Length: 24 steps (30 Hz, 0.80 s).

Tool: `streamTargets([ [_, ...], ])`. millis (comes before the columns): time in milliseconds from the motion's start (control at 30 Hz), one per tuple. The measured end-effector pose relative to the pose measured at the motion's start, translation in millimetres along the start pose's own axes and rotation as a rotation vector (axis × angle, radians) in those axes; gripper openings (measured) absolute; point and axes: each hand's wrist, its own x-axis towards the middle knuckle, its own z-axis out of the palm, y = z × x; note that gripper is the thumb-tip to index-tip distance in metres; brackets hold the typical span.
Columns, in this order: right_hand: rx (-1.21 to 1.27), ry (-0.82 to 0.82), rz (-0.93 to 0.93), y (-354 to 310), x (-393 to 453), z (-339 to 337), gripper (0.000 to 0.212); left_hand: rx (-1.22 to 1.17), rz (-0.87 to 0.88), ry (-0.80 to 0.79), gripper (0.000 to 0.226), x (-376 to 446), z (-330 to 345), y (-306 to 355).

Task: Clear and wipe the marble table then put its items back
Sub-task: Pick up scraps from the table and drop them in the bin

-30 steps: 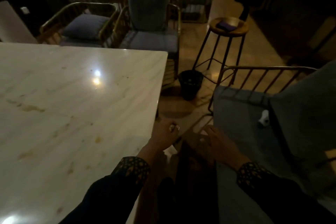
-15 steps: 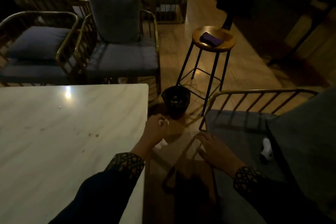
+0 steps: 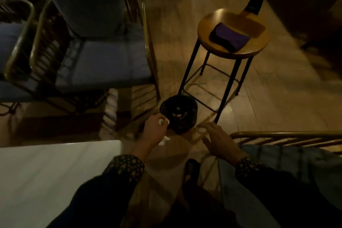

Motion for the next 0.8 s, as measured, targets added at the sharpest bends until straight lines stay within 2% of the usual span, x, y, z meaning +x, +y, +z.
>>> streamTargets([
  [167,0.067,-0.028,0.089,45.2,71.7,-22.9,0.039,0.031,-0.048,-0.06,0.016,85.8,26.2,16.2],
  [300,0.143,-0.07,0.118,76.2,117.1,-10.9,0.039,0.027,-0.075,-0.133,0.015,159.7,60.4,15.7],
  [400,0.189,-0.044,0.157,97.8,150.6,7.7,0.038,0.019,-0.076,-0.186,0.015,213.0,99.2,5.6],
  [633,0.271,0.01,0.206,151.9,227.3,67.6,0.037,0.111,-0.086,-0.328,0.013,319.6,215.8,-59.2],
  [733,0.302,0.066,0.238,172.5,259.1,93.3,0.036,0.217,-0.117,-0.421,0.027,351.0,259.4,-104.9],
  [800,0.304,0.079,0.232,185.4,277.3,111.5,0.035,0.239,-0.079,-0.443,0.039,360.3,278.5,-132.7],
])
